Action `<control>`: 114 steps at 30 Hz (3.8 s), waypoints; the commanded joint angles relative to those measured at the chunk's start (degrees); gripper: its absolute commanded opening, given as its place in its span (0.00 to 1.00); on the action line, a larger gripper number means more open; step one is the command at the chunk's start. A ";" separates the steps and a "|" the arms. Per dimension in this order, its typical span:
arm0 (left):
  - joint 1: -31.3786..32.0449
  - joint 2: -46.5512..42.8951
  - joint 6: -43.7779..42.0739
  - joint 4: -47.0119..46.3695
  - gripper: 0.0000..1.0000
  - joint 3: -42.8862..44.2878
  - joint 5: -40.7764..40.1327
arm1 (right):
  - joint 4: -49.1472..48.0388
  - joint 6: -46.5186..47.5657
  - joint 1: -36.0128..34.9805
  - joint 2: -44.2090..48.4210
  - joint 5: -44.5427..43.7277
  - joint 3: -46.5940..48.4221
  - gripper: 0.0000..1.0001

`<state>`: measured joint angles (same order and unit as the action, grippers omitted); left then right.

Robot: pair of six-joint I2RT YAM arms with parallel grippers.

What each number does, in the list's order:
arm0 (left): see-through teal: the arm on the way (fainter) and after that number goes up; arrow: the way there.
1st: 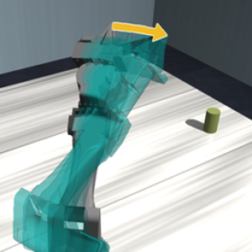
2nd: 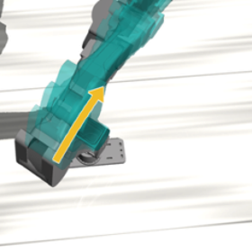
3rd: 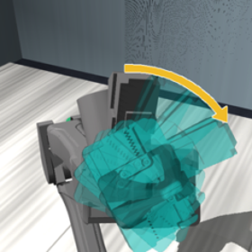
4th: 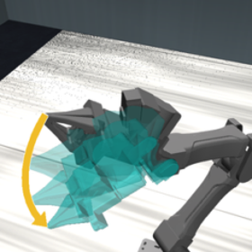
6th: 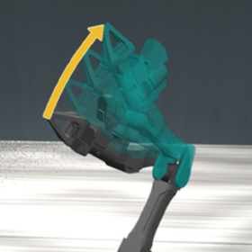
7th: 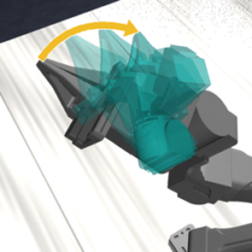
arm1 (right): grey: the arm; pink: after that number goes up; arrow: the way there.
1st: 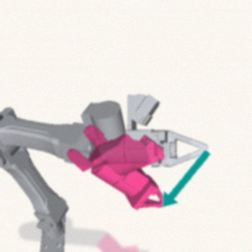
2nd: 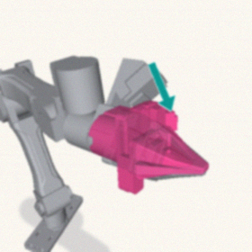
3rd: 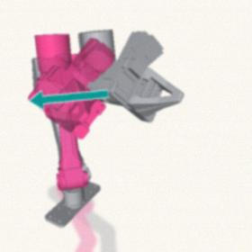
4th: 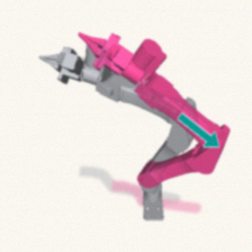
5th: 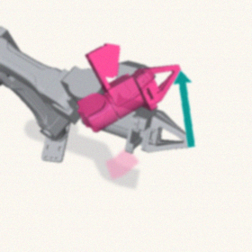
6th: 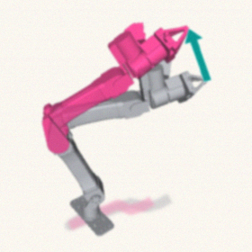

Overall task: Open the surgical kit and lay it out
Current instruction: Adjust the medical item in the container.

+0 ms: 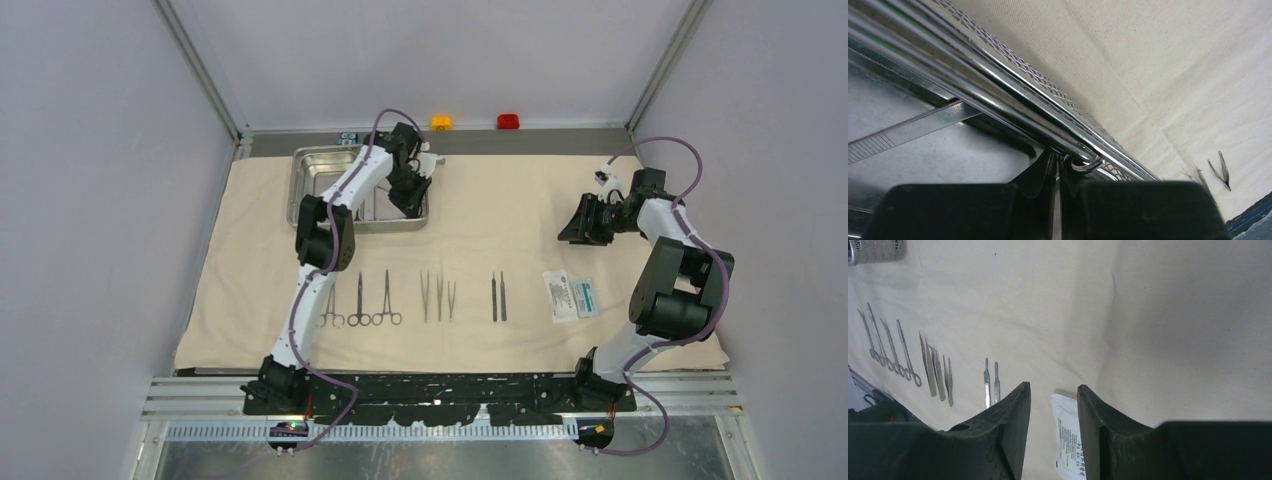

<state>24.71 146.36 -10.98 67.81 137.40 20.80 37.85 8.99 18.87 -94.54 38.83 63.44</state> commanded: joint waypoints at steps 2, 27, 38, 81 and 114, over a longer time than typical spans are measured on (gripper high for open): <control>0.17 1.89 0.57 -0.49 0.06 1.81 -2.62 | -0.10 1.03 0.17 -0.30 -0.18 2.25 0.45; -5.81 -8.47 9.93 -20.94 0.05 -5.92 -7.34 | 0.57 1.38 0.12 -1.18 -0.27 2.65 0.45; -7.66 -17.95 2.15 -12.95 0.08 -15.08 -1.01 | 0.65 1.31 0.14 -1.00 0.22 2.83 0.45; -8.36 -9.96 -9.45 5.92 0.00 -9.42 -4.75 | 0.83 1.33 0.18 -1.61 0.28 3.01 0.45; -6.86 -4.76 -2.72 -1.93 0.00 -7.93 -10.78 | 0.88 1.25 0.13 -1.77 -0.69 2.96 0.45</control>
<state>17.63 141.64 -16.36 72.71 128.99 12.38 38.98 9.37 18.87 -96.16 38.37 64.40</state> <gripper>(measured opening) 0.007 0.448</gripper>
